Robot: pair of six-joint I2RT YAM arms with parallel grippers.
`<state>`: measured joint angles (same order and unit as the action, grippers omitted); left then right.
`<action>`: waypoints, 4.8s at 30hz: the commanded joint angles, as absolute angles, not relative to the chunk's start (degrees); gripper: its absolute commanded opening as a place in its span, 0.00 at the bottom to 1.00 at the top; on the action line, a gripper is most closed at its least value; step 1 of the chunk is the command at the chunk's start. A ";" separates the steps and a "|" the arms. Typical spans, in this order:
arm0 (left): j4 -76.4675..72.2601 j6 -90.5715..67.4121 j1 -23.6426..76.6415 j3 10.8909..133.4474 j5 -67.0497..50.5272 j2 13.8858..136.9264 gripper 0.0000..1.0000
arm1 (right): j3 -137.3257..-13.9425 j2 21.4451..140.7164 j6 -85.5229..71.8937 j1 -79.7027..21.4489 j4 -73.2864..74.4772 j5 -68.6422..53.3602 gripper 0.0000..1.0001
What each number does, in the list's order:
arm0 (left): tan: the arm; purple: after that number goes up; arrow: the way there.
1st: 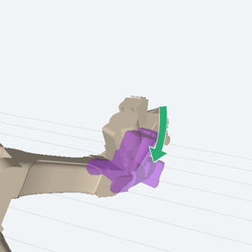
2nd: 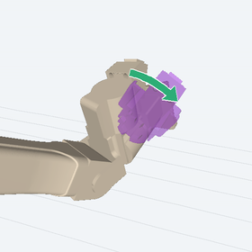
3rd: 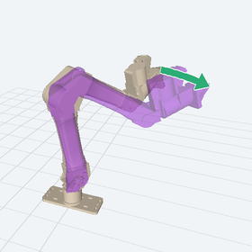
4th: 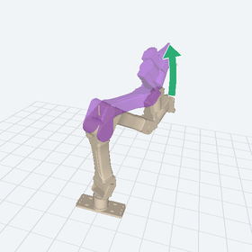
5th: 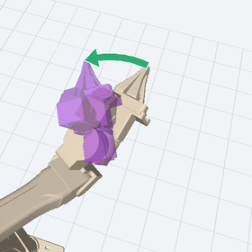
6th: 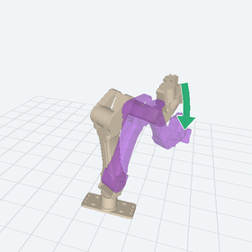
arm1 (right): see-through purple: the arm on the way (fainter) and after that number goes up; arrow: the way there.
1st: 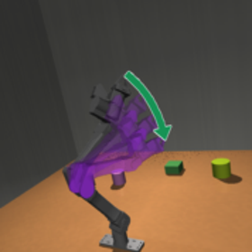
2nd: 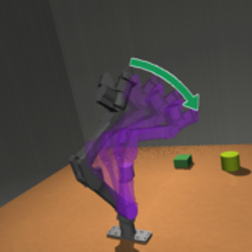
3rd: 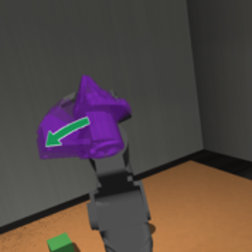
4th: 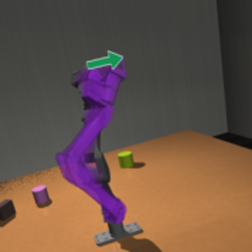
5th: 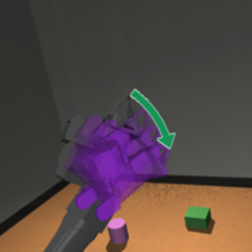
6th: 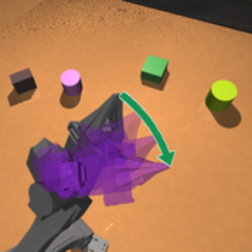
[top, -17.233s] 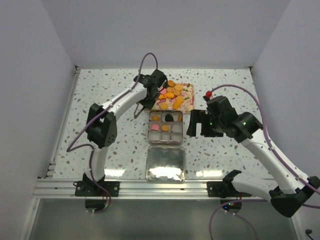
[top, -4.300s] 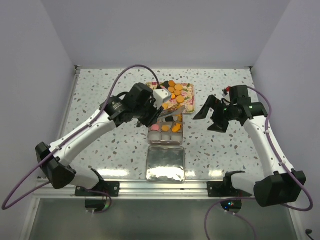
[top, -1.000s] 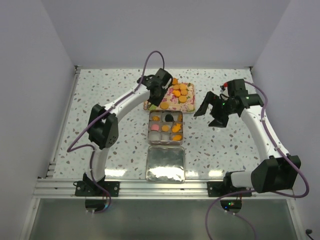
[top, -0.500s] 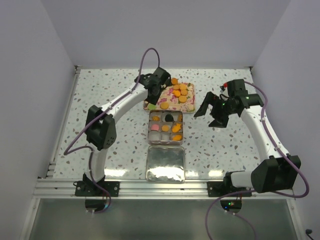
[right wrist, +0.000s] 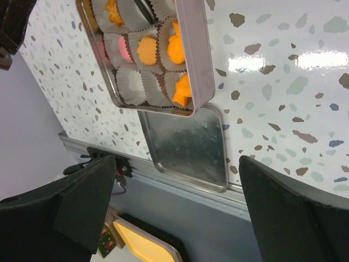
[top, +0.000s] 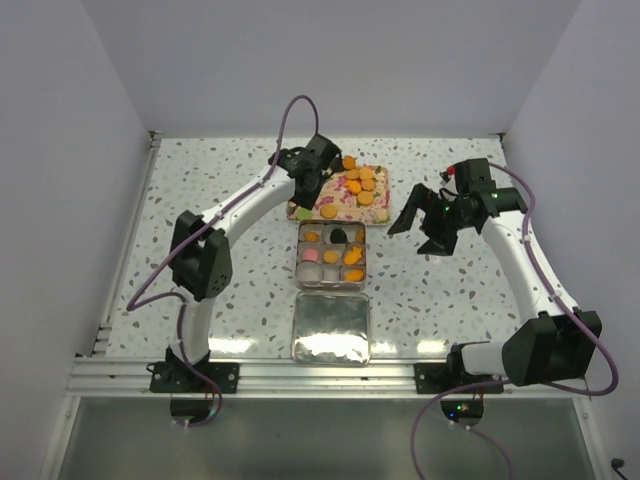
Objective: Pack the cookies
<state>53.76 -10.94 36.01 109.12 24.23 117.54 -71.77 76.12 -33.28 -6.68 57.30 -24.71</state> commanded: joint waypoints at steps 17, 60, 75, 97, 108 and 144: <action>53.96 -8.79 33.14 121.64 22.94 126.65 0.46 | -72.86 75.24 -31.64 -6.42 58.27 -24.43 0.99; 51.77 -7.12 46.76 70.41 -5.37 74.53 0.23 | -63.81 68.74 -37.00 -6.42 54.75 -32.43 0.99; 52.29 -7.12 46.85 67.24 -2.11 73.30 0.25 | -63.11 66.09 -35.59 -6.42 58.10 -31.82 0.99; 52.03 -7.91 47.81 64.51 -2.90 70.40 0.41 | -62.49 65.92 -35.42 -6.68 58.18 -31.90 0.99; 51.94 -8.09 47.81 64.86 -1.76 70.93 0.47 | -62.40 66.27 -35.51 -6.77 57.57 -32.08 0.99; 47.38 -4.92 34.81 102.28 19.08 104.84 0.54 | -67.15 69.34 -33.14 -7.91 56.77 -29.36 0.99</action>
<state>50.76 -6.28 35.59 96.64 16.84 101.49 -64.23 69.14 -35.07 -7.53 56.97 -30.39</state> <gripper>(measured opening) 0.537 0.986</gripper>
